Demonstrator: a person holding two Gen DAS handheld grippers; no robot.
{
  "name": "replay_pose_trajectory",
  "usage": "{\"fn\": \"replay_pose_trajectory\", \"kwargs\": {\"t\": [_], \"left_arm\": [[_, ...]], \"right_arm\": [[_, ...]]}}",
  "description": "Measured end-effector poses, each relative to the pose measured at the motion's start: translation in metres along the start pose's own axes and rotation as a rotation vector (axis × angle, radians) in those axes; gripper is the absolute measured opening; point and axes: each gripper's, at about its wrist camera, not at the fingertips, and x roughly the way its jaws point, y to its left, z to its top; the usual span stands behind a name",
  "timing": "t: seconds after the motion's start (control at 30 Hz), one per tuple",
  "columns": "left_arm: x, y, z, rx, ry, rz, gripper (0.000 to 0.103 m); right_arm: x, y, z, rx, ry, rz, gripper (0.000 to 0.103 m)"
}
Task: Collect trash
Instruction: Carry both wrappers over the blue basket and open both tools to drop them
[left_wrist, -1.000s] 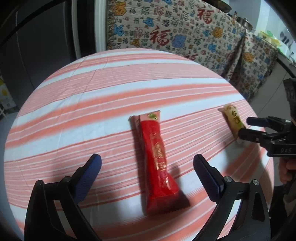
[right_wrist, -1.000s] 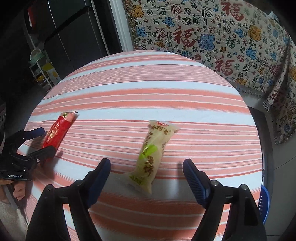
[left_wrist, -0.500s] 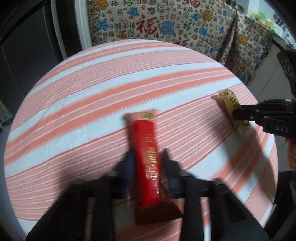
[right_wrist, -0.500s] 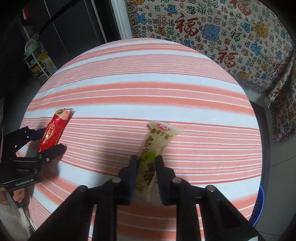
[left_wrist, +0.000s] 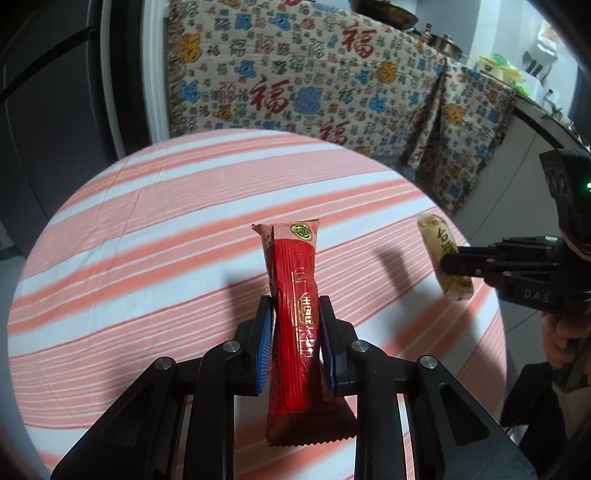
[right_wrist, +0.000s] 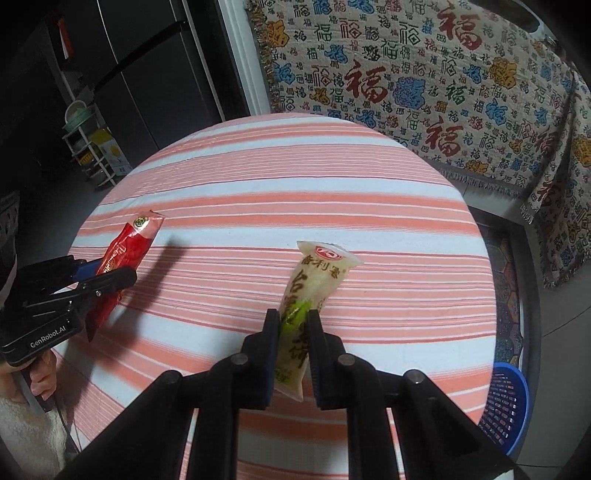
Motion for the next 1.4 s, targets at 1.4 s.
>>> {"fn": "replay_pose_trajectory", "kwargs": {"t": [1.4], "left_arm": [[0.151,-0.396,-0.006,0.244,0.228,-0.477,0.023]], "right_arm": [[-0.075,-0.329,-0.201,0.461,-0.023,-0.194,0.015]]}}
